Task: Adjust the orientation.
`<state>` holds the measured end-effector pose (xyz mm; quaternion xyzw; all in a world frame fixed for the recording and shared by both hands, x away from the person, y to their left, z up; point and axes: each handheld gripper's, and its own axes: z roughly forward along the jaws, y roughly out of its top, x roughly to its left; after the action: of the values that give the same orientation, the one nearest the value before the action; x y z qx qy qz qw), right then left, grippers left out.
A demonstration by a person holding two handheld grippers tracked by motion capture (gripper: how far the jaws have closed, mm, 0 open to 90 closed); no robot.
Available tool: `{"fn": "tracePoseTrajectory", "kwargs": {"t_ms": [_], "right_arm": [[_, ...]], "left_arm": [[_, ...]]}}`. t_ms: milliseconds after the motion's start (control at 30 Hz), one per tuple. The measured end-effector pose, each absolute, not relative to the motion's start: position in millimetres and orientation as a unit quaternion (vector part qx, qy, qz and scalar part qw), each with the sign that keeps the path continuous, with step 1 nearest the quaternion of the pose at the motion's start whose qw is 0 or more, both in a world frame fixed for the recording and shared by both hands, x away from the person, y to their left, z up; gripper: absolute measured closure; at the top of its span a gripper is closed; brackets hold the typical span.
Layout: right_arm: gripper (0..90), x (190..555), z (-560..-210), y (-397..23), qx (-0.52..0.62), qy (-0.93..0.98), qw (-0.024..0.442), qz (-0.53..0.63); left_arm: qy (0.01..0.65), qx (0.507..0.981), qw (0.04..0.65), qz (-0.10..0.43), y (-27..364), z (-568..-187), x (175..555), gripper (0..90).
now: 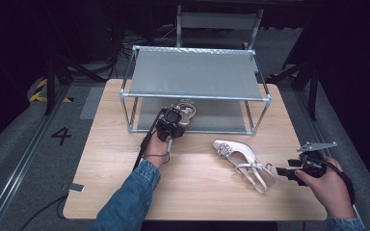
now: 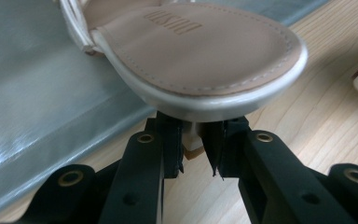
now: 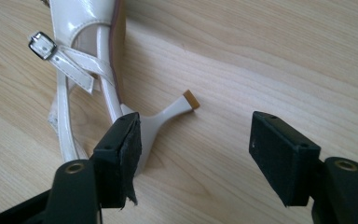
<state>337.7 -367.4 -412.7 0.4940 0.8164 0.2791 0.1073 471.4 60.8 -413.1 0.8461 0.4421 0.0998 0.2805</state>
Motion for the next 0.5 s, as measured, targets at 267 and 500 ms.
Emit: {"fn": "tracePoseTrajectory", "kwargs": {"t_ms": [267, 500], "right_arm": [[35.6, 328.8, -415.1, -376.3, 0.506, 0.810, 0.107, 0.275], [35.5, 325.8, -418.2, -378.0, 0.512, 0.808, 0.105, 0.273]], "left_arm": [[0.433, 0.848, 0.291, 0.088, 49.0, -418.5, 487.0, 75.5], [0.441, 0.845, 0.295, 0.072, 35.5, -425.8, 501.8, 74.9]]}}
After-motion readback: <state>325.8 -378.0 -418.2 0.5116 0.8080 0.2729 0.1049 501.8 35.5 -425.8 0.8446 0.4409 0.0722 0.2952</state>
